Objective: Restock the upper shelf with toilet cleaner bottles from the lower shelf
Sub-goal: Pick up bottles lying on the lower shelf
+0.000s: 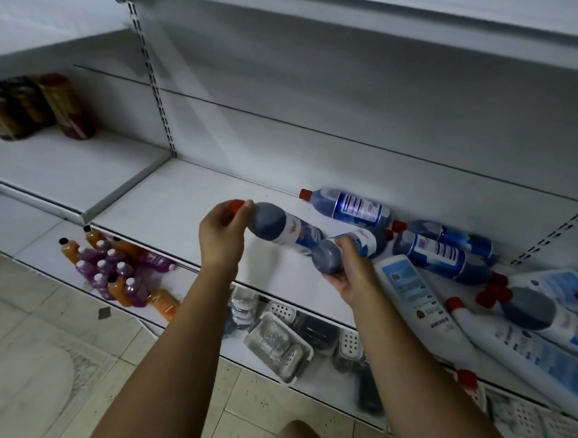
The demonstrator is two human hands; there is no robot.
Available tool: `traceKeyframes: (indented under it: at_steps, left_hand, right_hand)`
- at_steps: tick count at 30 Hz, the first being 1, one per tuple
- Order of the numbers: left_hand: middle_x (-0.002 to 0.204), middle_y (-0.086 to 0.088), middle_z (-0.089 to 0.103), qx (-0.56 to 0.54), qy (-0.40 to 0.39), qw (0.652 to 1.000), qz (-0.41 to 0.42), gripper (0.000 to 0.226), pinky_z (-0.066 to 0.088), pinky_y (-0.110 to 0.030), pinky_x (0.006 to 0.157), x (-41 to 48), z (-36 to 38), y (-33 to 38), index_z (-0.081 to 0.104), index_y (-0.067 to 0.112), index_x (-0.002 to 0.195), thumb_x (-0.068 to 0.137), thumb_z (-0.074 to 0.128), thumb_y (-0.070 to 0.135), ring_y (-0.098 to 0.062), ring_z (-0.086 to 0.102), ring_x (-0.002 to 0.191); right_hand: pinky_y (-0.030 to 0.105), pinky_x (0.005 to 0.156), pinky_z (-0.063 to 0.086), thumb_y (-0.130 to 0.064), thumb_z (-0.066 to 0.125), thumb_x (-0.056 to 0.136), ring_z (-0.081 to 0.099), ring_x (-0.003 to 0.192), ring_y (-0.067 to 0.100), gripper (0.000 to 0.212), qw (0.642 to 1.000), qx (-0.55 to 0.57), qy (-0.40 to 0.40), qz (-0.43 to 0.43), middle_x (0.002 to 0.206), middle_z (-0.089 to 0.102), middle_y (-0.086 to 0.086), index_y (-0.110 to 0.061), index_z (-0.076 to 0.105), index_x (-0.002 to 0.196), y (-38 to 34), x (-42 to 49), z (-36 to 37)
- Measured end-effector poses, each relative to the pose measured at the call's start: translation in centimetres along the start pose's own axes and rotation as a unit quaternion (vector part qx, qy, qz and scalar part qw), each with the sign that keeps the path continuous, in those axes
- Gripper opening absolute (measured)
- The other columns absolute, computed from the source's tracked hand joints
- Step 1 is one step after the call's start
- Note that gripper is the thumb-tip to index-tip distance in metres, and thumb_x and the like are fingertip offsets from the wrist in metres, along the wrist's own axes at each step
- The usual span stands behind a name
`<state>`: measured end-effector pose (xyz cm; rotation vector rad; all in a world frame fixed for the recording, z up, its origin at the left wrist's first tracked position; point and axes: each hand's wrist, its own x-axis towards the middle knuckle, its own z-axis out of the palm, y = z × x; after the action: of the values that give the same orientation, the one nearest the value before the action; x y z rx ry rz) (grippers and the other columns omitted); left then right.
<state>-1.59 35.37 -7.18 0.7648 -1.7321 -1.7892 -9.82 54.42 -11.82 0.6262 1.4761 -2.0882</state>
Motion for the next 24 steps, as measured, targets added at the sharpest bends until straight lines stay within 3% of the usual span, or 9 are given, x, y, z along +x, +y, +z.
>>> traceKeyframes:
  at_steps: [3, 5, 10, 12, 15, 19, 21, 24]
  left_hand:
    - [0.094, 0.000, 0.073, 0.013, -0.036, 0.994, 0.099, 0.006, 0.058, -0.039, 0.084, 0.4, 0.7, 1.4, 0.071, 0.026, 0.093, 0.092, 0.065, 0.027, -0.018, 0.068, 0.092]
    - [0.098, 0.000, 0.072, 0.008, -0.054, 0.991, 0.123, 0.009, 0.055, -0.030, 0.085, 0.5, 1.6, 1.6, 0.069, 0.027, 0.098, 0.094, 0.062, 0.027, -0.013, 0.066, 0.093]
    - [0.094, 0.010, 0.066, 0.081, -0.138, 0.974, 0.161, 0.022, 0.047, -0.012, 0.071, -1.3, 4.7, 0.3, 0.061, 0.020, 0.109, 0.090, 0.068, 0.027, 0.007, 0.061, 0.081]
    - [0.101, 0.012, 0.063, 0.120, -0.179, 0.966, 0.139, 0.046, 0.048, -0.009, 0.071, -1.9, 5.1, -1.6, 0.053, 0.022, 0.120, 0.081, 0.078, 0.028, 0.003, 0.063, 0.087]
    - [0.109, 0.003, 0.065, 0.194, -0.213, 0.954, 0.085, 0.067, 0.054, -0.020, 0.077, -2.5, 5.1, -4.6, 0.051, 0.021, 0.123, 0.071, 0.080, 0.050, -0.012, 0.065, 0.097]
    - [0.106, -0.005, 0.071, 0.110, -0.196, 0.974, -0.018, 0.043, 0.057, -0.026, 0.070, -3.4, 5.6, -3.6, 0.055, 0.019, 0.119, 0.086, 0.070, 0.043, -0.020, 0.071, 0.089]
    - [0.097, -0.009, 0.074, 0.047, -0.200, 0.976, -0.066, 0.031, 0.058, -0.030, 0.067, -4.3, 5.7, -2.2, 0.057, 0.020, 0.113, 0.090, 0.065, 0.040, -0.023, 0.074, 0.081]
    - [0.092, -0.010, 0.075, -0.002, -0.215, 0.972, -0.094, 0.033, 0.058, -0.032, 0.065, -6.3, 5.0, 0.0, 0.055, 0.020, 0.115, 0.091, 0.063, 0.042, -0.023, 0.074, 0.074]
  right_hand:
    - [0.039, 0.072, 0.059, -0.017, 0.073, 0.079, 0.068, 0.095, 0.025, 0.041, 0.997, 0.074, -0.022, -0.007, 0.110, 0.068, 0.013, -0.010, 0.060, 0.117, 0.1, -0.4, -0.9]
    - [0.040, 0.074, 0.058, -0.012, 0.071, 0.081, 0.068, 0.093, 0.024, 0.037, 0.996, 0.090, -0.026, -0.011, 0.105, 0.068, 0.013, -0.008, 0.060, 0.116, 0.5, -0.5, -1.8]
    - [0.037, 0.075, 0.057, 0.000, 0.064, 0.084, 0.068, 0.091, 0.023, 0.028, 0.998, 0.033, -0.049, -0.035, 0.102, 0.067, 0.015, -0.004, 0.058, 0.112, 1.3, -1.1, -3.2]
    - [0.042, 0.073, 0.059, 0.007, 0.059, 0.084, 0.071, 0.087, 0.026, 0.027, 0.995, 0.007, -0.075, -0.060, 0.097, 0.069, 0.016, -0.002, 0.059, 0.109, 1.1, -1.4, -3.6]
    - [0.050, 0.085, 0.057, 0.012, 0.058, 0.083, 0.068, 0.092, 0.031, 0.030, 0.991, -0.024, -0.098, -0.091, 0.101, 0.067, 0.019, -0.005, 0.059, 0.107, 0.5, -2.0, -4.4]
    - [0.040, 0.078, 0.056, 0.011, 0.058, 0.084, 0.066, 0.092, 0.028, 0.038, 0.984, -0.077, -0.113, -0.115, 0.106, 0.065, 0.016, -0.013, 0.056, 0.113, -0.2, -3.6, -5.0]
    - [0.040, 0.078, 0.056, -0.004, 0.062, 0.087, 0.066, 0.088, 0.027, 0.033, 0.986, -0.055, -0.119, -0.099, 0.106, 0.065, 0.017, -0.010, 0.055, 0.118, -0.5, -4.7, -5.1]
    - [0.045, 0.083, 0.055, -0.029, 0.062, 0.090, 0.067, 0.086, 0.027, 0.039, 0.989, -0.038, -0.106, -0.094, 0.107, 0.067, 0.019, -0.009, 0.054, 0.122, -1.0, -6.8, -5.2]
